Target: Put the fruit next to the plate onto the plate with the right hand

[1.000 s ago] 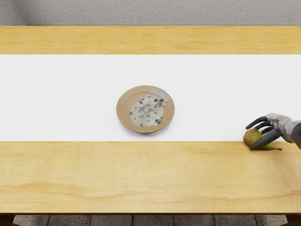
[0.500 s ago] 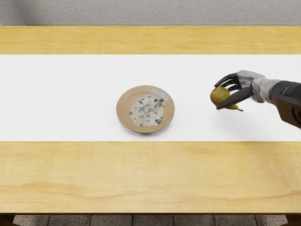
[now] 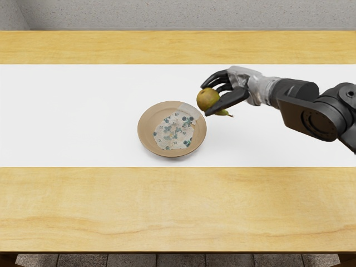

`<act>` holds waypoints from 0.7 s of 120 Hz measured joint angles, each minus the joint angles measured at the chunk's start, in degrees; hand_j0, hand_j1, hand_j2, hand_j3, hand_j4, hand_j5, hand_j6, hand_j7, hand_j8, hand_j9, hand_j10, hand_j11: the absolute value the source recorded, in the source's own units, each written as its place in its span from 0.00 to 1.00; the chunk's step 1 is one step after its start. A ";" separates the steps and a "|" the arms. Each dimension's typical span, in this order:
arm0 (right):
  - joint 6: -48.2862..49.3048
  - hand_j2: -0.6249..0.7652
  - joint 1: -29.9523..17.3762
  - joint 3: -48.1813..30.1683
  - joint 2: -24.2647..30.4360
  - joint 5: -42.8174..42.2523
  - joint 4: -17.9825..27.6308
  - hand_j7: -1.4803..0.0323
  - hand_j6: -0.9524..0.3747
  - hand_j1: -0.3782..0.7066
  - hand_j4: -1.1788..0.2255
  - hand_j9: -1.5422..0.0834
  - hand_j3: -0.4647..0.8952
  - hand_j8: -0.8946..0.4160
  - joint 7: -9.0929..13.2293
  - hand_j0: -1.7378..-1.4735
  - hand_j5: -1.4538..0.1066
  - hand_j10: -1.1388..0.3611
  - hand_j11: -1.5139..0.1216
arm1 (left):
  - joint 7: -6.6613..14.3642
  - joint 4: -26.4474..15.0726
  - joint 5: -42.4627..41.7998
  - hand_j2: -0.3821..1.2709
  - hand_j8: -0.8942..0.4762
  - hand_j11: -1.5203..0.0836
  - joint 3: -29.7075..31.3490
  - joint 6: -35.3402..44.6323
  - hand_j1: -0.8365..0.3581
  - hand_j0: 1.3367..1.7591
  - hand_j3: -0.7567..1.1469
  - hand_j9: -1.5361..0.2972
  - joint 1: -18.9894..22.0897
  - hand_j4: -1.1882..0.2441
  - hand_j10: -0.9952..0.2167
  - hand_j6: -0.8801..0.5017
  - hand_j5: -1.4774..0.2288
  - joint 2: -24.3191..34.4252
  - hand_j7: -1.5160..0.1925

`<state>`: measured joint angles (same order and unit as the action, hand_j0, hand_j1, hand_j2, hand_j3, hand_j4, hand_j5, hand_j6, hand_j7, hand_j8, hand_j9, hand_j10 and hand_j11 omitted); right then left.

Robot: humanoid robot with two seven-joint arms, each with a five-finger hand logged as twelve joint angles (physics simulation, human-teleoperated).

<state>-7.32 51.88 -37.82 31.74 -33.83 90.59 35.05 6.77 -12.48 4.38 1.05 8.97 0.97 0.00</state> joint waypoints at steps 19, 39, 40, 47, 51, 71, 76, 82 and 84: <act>0.37 0.64 0.21 0.55 -3.87 -0.01 -0.58 0.37 0.40 0.56 0.35 0.37 0.34 0.38 0.01 0.32 0.32 0.44 0.36 | 0.00 0.01 0.01 0.23 0.65 0.94 0.01 0.00 0.99 0.76 0.40 0.84 0.00 0.83 0.82 0.63 0.86 0.00 0.88; 0.95 0.63 0.15 1.83 -7.51 -0.17 -1.89 0.40 0.40 0.57 0.37 0.40 0.34 0.37 0.04 0.31 0.35 0.44 0.39 | 0.00 0.00 0.00 0.23 0.65 0.94 0.01 0.00 0.99 0.76 0.40 0.84 0.00 0.83 0.82 0.63 0.86 0.00 0.88; 0.99 0.63 0.14 1.87 -7.65 -0.18 -1.96 0.40 0.40 0.57 0.37 0.41 0.34 0.37 0.04 0.31 0.36 0.44 0.40 | 0.00 0.00 0.00 0.23 0.65 0.94 0.01 0.00 0.99 0.76 0.40 0.84 0.00 0.83 0.82 0.63 0.86 0.00 0.88; 1.22 0.58 0.17 1.99 -8.38 -0.35 -2.31 0.53 0.46 0.46 0.48 0.53 0.34 0.43 0.00 0.31 0.48 0.51 0.51 | 0.00 0.00 0.00 0.23 0.65 0.94 0.01 0.00 0.99 0.76 0.40 0.84 0.00 0.83 0.82 0.63 0.86 0.00 0.88; 1.60 0.56 0.18 1.88 -8.55 -0.43 -2.42 0.60 0.50 0.40 0.53 0.59 0.34 0.47 -0.01 0.31 0.55 0.54 0.57 | 0.00 0.00 0.00 0.23 0.65 0.94 0.01 0.00 0.99 0.76 0.40 0.84 0.00 0.83 0.82 0.63 0.86 0.00 0.88; 10.08 0.50 -0.39 -4.30 -8.59 0.94 -2.58 0.80 0.61 0.20 0.69 0.78 0.34 0.58 -0.04 0.30 0.75 0.66 0.76 | 0.00 0.00 0.00 0.23 0.65 0.94 0.01 0.00 0.99 0.76 0.40 0.84 0.00 0.83 0.82 0.63 0.86 0.00 0.88; 14.63 0.49 -1.29 -7.25 -8.35 3.11 -2.65 0.83 0.63 0.17 0.72 0.81 0.34 0.60 -0.04 0.30 0.78 0.67 0.79 | 0.00 0.00 -0.02 0.23 0.65 0.94 0.01 0.00 0.99 0.76 0.40 0.84 0.00 0.83 0.82 0.63 0.86 0.00 0.88; 20.88 0.48 -3.09 -10.95 -8.13 6.28 -2.72 0.86 0.65 0.15 0.74 0.84 0.34 0.61 -0.04 0.30 0.81 0.69 0.82 | 0.00 0.00 -0.02 0.23 0.65 0.94 0.01 0.00 0.99 0.76 0.40 0.84 0.00 0.83 0.82 0.63 0.86 0.00 0.88; 23.01 0.48 -3.84 -12.13 -8.08 7.42 -2.74 0.87 0.65 0.14 0.75 0.84 0.34 0.62 -0.04 0.30 0.82 0.69 0.82 | 0.00 0.00 -0.02 0.23 0.65 0.94 0.01 0.00 0.99 0.76 0.40 0.84 0.00 0.83 0.82 0.63 0.86 0.00 0.88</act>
<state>15.69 48.04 -49.95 23.66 -26.41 87.85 35.00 6.77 -12.48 4.37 1.05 8.96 0.97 0.00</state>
